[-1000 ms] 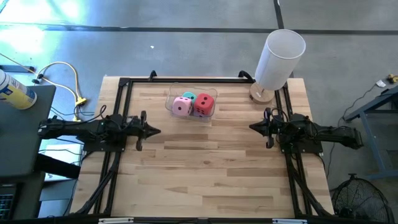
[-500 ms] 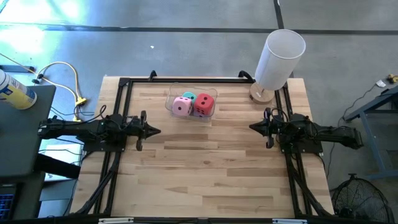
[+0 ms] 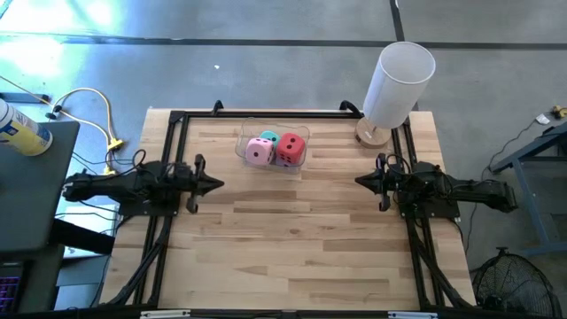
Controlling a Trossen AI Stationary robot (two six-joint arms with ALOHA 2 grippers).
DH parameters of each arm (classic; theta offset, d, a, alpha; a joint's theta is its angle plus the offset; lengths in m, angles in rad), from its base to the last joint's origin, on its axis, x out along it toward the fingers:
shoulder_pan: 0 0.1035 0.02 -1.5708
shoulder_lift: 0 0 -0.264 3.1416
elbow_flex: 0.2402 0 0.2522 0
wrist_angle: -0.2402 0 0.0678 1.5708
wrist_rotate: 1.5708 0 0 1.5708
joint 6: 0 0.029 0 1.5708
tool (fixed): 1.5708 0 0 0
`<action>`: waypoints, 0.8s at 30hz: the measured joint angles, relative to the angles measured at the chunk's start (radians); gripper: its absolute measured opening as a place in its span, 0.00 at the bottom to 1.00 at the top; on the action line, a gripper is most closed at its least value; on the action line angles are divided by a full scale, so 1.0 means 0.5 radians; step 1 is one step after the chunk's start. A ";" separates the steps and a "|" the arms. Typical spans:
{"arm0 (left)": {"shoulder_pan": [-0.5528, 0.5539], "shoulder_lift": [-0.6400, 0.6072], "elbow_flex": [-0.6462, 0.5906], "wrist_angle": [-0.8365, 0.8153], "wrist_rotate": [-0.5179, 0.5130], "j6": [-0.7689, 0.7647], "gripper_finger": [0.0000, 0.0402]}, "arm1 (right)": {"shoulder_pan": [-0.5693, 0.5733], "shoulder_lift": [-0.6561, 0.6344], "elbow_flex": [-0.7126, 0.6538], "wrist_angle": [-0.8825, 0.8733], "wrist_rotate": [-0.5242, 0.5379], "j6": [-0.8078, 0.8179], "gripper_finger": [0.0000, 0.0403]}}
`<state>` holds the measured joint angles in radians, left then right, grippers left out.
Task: Pick & Place Dice
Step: Return to home position
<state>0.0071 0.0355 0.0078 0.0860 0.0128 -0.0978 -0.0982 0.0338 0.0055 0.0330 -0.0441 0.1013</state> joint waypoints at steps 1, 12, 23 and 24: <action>0.000 -0.022 0.000 -0.001 0.000 0.000 0.00 | 0.000 0.000 0.000 0.000 0.000 0.000 0.01; 0.000 -0.055 -0.001 -0.005 0.001 0.001 0.00 | 0.000 0.000 0.000 0.000 0.000 0.000 0.01; 0.000 -0.055 -0.001 -0.005 0.002 0.001 0.00 | 0.000 0.000 0.000 0.000 0.000 0.000 0.01; 0.000 -0.055 -0.001 -0.005 0.002 0.001 0.00 | 0.000 0.000 0.000 0.000 0.000 0.000 0.01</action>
<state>0.0071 0.0082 0.0074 0.0837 0.0135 -0.0974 -0.0982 0.0338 0.0055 0.0330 -0.0441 0.1013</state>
